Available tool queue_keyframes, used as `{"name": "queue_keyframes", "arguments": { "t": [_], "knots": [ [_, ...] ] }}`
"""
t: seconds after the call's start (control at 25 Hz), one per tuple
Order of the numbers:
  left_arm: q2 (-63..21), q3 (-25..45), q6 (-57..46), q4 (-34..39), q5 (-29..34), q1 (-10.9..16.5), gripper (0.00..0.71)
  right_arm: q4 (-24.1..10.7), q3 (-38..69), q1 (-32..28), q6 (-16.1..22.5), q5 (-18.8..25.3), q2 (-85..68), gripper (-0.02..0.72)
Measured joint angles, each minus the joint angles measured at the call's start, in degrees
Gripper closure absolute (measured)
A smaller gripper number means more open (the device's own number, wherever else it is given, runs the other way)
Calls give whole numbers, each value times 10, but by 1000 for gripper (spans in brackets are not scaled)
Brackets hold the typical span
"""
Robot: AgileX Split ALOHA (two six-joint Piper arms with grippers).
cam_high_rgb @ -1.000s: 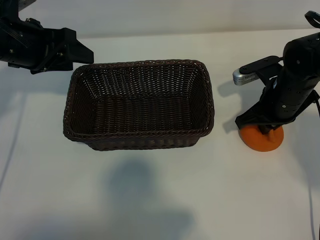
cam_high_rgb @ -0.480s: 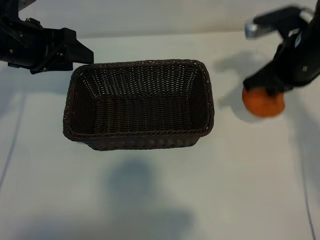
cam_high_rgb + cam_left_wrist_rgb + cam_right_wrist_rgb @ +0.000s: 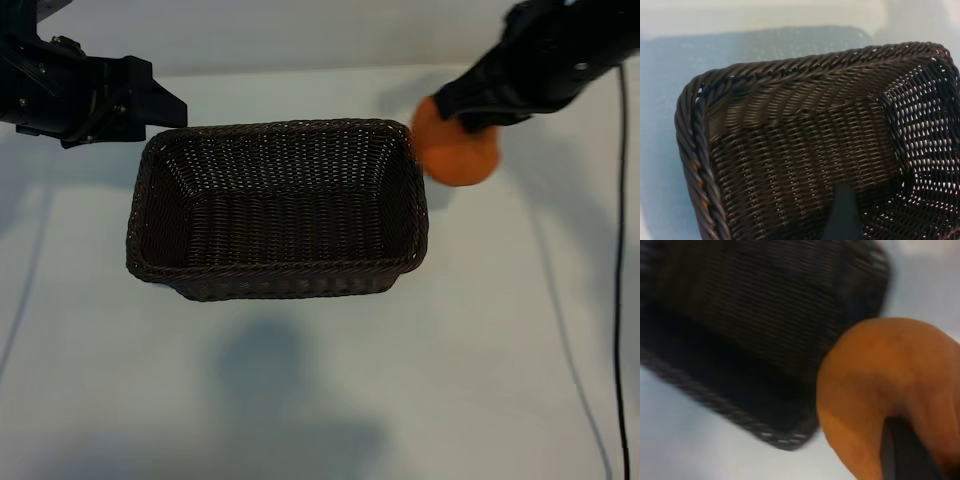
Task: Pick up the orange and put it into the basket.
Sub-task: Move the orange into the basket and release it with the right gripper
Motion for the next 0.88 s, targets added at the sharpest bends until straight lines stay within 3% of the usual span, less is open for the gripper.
{"name": "queue_keyframes", "arguments": {
  "t": [0.4,0.88],
  "knots": [
    [0,0,0,0,4,0,123,6,-76,79,-10,-9,89,604],
    [0,0,0,0,10,0,123,6,-103,97,-36,-16,175,606]
  ]
}}
